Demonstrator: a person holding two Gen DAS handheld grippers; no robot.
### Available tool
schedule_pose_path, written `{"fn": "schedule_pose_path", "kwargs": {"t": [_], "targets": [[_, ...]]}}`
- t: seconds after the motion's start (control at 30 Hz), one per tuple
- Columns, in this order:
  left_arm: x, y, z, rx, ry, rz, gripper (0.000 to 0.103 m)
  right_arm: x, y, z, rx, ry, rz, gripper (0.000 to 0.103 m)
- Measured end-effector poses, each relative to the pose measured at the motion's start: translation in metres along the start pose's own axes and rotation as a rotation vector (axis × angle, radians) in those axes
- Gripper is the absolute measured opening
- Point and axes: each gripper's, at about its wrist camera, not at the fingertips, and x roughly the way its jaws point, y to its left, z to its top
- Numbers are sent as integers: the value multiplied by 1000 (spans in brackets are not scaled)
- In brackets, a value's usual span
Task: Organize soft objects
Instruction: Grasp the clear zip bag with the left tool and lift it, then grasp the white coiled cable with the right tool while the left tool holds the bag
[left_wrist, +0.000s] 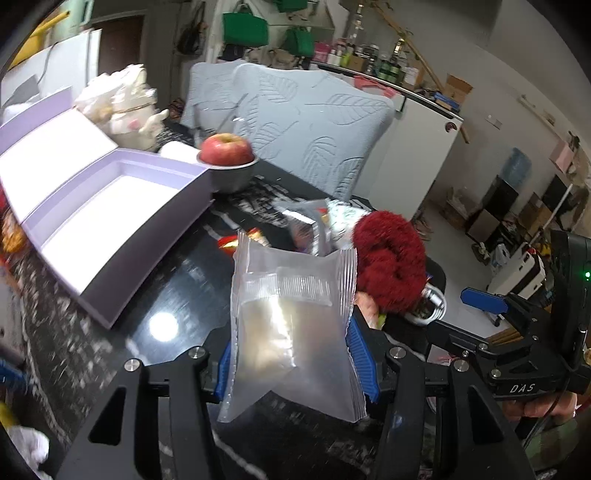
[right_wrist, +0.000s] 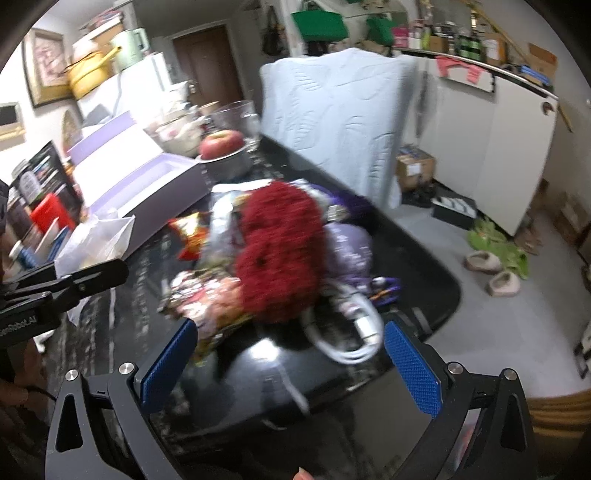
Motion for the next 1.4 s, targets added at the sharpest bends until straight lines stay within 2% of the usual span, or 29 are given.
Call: {"fn": "schedule_pose_path", "kwargs": {"t": [0.1,0.27,0.53,0.73,0.8,0.87,0.93,1.03,1.13,1.4], "targets": [[-7,9,-9,-23,1,17,52,3,7,-4,-8,7,16,96],[-11,16,-21,-54,10,29,52,7,7,-9,-20,3,-43,90],[3,7,-25,-61,27,10,52,25,-17,-16,-29,34,-100,84],[19,-2,-22,-61,52,-1,52,40,-38,-18,13,58,-89,76],[24,-5,-21,-57,61,-5,52,39,-42,-18,11,48,-94,68],[26,-7,-20,-52,65,-8,52,37,-44,-17,16,38,-83,46],[27,-8,-20,-50,69,-16,52,34,-46,-18,32,34,-59,40],[26,-11,-20,-45,69,-19,52,29,-47,-19,38,24,-84,15],[23,-12,-22,-43,66,-27,52,25,-49,-22,47,20,-60,13],[8,-12,-28,-49,37,-19,52,9,-40,-27,40,-24,-76,13]]}}
